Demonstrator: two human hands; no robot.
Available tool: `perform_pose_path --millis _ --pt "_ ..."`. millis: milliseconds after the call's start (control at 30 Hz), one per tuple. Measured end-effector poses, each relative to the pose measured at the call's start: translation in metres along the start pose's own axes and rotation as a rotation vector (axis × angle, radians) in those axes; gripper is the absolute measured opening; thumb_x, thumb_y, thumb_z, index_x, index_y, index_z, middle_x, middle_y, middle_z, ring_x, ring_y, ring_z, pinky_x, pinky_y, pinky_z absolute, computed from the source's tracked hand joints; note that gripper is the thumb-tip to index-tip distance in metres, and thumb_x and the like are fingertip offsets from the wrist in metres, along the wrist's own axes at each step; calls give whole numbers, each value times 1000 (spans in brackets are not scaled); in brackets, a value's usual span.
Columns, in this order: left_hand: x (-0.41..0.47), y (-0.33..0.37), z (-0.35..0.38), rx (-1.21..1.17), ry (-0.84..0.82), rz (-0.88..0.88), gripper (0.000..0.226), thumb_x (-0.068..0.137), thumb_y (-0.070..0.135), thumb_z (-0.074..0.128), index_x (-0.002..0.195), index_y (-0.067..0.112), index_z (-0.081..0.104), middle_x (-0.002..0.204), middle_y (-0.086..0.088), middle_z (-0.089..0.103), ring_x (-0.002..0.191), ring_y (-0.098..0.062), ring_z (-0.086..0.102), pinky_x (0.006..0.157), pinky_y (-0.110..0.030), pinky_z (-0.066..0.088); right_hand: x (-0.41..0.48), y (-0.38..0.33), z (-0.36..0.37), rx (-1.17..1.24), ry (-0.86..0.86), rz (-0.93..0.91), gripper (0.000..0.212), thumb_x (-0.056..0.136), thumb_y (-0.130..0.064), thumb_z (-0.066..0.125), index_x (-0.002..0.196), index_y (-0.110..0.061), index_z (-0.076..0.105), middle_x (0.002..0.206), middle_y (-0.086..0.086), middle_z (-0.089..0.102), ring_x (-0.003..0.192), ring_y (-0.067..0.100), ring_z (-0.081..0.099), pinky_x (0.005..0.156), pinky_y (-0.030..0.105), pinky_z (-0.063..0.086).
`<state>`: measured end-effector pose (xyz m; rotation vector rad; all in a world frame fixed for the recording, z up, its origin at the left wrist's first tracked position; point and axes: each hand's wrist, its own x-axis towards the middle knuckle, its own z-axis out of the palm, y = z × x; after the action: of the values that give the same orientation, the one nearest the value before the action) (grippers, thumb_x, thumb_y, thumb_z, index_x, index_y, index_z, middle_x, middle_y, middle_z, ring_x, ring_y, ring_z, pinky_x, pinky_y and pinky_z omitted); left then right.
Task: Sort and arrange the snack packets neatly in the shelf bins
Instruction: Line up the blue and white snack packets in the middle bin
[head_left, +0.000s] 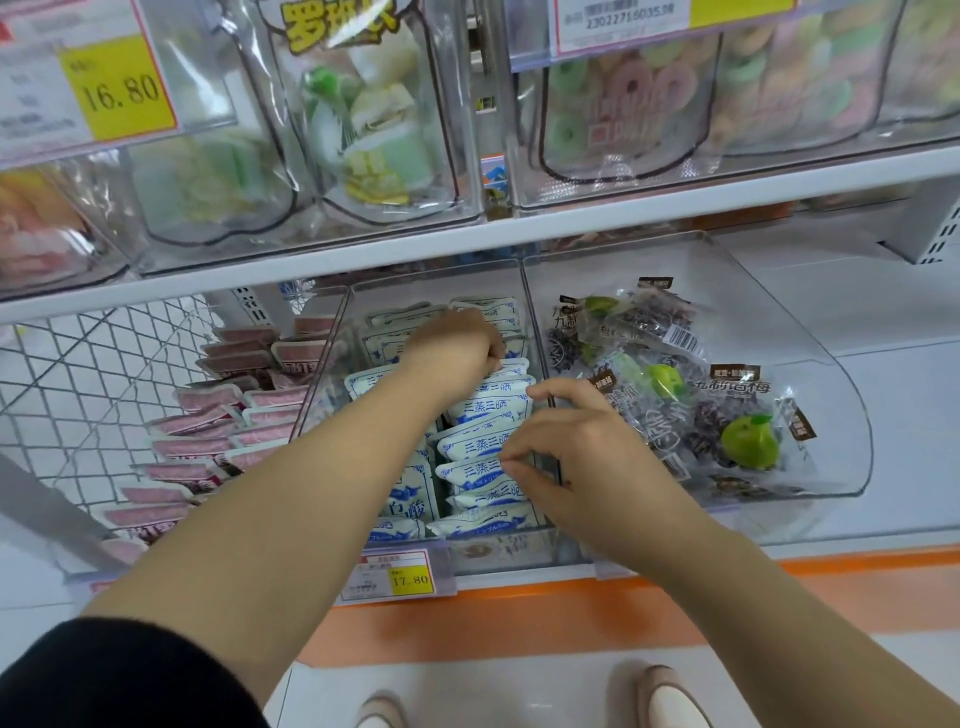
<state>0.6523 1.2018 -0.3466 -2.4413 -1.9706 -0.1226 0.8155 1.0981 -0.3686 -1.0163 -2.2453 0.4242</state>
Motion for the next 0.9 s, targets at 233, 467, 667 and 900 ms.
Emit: perform_pose_path --millis 233,467,667,900 --pt "-4 -9 13 -145 205 -68 27 89 16 56 115 16 61 125 -5 52 108 -24 52 88 -35 47 -1 1 -2 30 -32 18 13 83 -23 64 86 -16 74 83 -8 70 120 17 44 99 35 41" --pt "-1 -3 0 -173 36 -121 28 95 23 51 121 21 61 121 -1 63 104 -20 59 88 -29 47 -2 1 -3 26 -48 20 10 84 -21 66 88 -16 74 84 -8 70 123 16 42 101 34 39" --pt "-79 -12 -33 -481 399 -285 27 96 15 47 118 17 63 120 -1 63 101 -14 58 79 -15 35 -1 -13 0 -141 114 -36 7 79 -17 66 74 -16 71 76 -6 69 101 23 62 107 42 29" --pt "-176 -16 -3 -325 455 -301 24 90 13 54 108 20 68 112 2 66 106 -23 59 101 -41 33 -5 -52 27 -137 49 -79 22 76 -13 60 95 -12 72 102 3 70 99 24 65 89 29 46"
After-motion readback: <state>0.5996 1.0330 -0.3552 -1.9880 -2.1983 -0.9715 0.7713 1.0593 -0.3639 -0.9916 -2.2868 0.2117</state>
